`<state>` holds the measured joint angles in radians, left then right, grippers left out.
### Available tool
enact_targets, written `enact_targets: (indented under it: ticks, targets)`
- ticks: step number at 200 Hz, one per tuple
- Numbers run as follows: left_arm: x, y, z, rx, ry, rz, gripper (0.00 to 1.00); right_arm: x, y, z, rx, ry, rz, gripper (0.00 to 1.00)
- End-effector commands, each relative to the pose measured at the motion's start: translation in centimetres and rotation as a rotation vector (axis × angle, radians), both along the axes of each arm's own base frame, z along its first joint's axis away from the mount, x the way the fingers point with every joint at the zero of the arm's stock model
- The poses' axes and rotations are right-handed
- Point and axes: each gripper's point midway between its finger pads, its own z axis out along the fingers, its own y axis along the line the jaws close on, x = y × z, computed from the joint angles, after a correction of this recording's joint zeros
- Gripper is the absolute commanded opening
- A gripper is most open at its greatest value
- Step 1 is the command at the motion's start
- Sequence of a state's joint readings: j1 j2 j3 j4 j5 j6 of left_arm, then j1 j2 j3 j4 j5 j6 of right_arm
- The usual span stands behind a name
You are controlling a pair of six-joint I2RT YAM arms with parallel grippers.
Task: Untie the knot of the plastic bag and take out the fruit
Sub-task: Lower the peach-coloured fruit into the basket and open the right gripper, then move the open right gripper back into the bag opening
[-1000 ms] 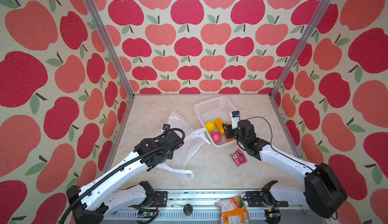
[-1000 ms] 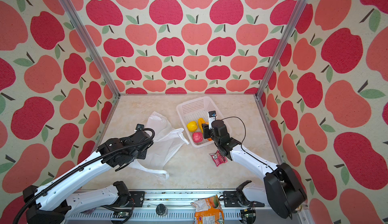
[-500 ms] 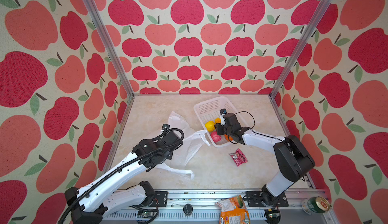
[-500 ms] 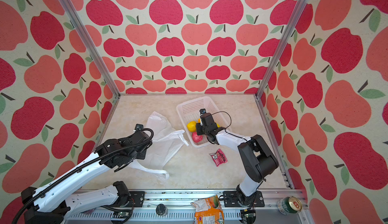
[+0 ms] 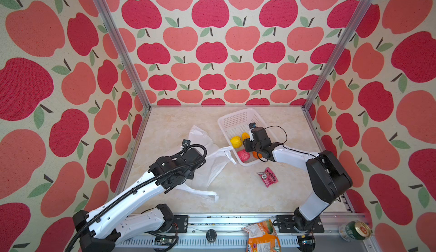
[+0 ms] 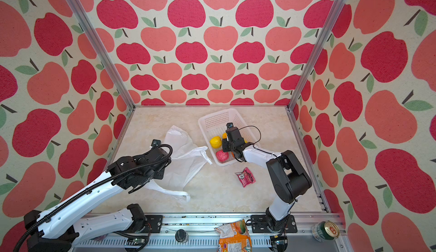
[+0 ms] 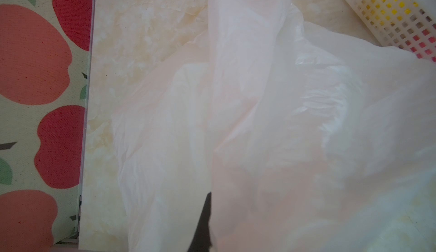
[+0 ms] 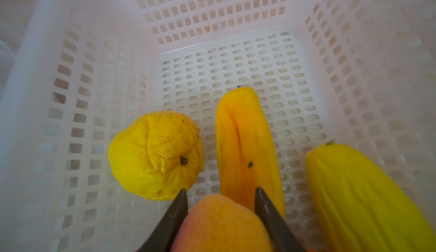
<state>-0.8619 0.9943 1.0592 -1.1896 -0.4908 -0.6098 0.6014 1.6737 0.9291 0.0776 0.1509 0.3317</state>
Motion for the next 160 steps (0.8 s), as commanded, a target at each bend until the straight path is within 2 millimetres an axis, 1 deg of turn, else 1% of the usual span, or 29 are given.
enact_targets:
  ticks: [1, 19, 40, 47, 68, 82, 102, 116, 140, 155, 160]
  targets:
    - [-0.1, 0.5, 0.6, 0.006, -0.018, 0.011, 0.0, 1.0, -1.1, 2.2, 0.026, -0.042, -0.035, 0.11]
    - [-0.1, 0.5, 0.6, 0.006, -0.018, 0.009, 0.0, 2.4, -1.9, 3.0, 0.029, -0.057, -0.061, 0.11]
    - [-0.2, 0.5, 0.7, 0.003, -0.022, 0.01, 0.0, 3.9, -2.8, 2.8, 0.019, -0.054, -0.094, 0.12]
    - [-0.2, 0.5, 0.7, 0.003, -0.021, 0.009, 0.0, 4.4, -3.1, 2.5, 0.007, -0.047, -0.107, 0.12]
    - [-0.2, 0.5, 0.7, -0.001, -0.024, 0.009, 0.0, 5.4, -4.1, 0.6, -0.048, -0.008, -0.147, 0.12]
    - [-0.2, 0.5, 0.7, 0.0, -0.023, 0.008, 0.0, 5.8, -4.5, -0.7, -0.081, 0.02, -0.164, 0.13]
    - [-0.2, 0.5, 0.7, 0.001, -0.023, 0.008, 0.0, 6.1, -4.4, -2.5, -0.11, 0.061, -0.167, 0.15]
    - [-0.1, 0.4, 0.7, 0.002, -0.022, 0.008, 0.0, 6.1, -4.4, -3.3, -0.118, 0.082, -0.17, 0.2]
    - [-0.1, 0.5, 0.6, 0.003, -0.021, 0.008, 0.0, 6.2, -4.5, -3.2, -0.117, 0.081, -0.173, 0.31]
    - [-0.2, 0.5, 0.6, 0.004, -0.02, 0.007, 0.0, 6.0, -4.5, -2.6, -0.111, 0.073, -0.174, 0.42]
    - [-0.2, 0.5, 0.6, 0.004, -0.021, 0.007, 0.0, 5.9, -4.5, -2.3, -0.107, 0.071, -0.173, 0.49]
